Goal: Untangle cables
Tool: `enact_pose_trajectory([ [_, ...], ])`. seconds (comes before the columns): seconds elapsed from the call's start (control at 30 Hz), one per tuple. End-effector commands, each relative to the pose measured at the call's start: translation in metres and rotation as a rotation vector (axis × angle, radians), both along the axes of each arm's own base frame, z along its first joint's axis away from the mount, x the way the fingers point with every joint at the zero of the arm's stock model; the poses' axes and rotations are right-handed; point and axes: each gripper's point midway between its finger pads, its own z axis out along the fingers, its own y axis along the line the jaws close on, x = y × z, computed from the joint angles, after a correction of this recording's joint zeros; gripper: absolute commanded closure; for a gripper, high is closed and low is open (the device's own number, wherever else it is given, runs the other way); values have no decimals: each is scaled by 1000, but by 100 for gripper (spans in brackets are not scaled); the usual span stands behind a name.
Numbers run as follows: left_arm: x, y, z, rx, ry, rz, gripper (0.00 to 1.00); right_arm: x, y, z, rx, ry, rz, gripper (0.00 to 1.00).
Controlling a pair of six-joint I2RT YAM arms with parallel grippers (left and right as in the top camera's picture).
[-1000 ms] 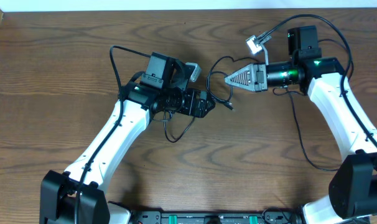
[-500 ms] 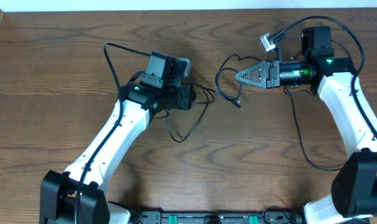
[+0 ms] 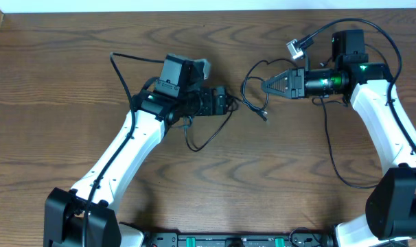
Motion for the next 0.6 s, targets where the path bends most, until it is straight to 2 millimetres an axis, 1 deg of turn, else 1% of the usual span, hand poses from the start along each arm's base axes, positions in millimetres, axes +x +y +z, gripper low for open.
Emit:
enact_pose_trajectory([
  [0.0,-12,-24,19,-122,-41,-168,21,-3,-5,-3,-59,-20,-15,99],
  [0.07,-9,-26,22,-130,-61,-168,41,-3,-7,-7,-84,-5,-25,99],
  [0.1,-8,-27,23,-134,-64,-166,43,-3,-8,-9,-93,-5,-28,99],
  [0.23,-12,-31,26,-166,-40,-175,42,5,-13,-16,-156,-55,-46,99],
  [0.3,-13,-32,26,-218,66,-80,42,10,-20,-26,-228,-71,-71,99],
  [0.4,-14,-34,26,-262,165,7,42,10,-19,-26,-231,-99,-54,99],
  [0.57,-26,-48,26,-288,240,31,43,6,-11,-24,-223,-119,-22,99],
])
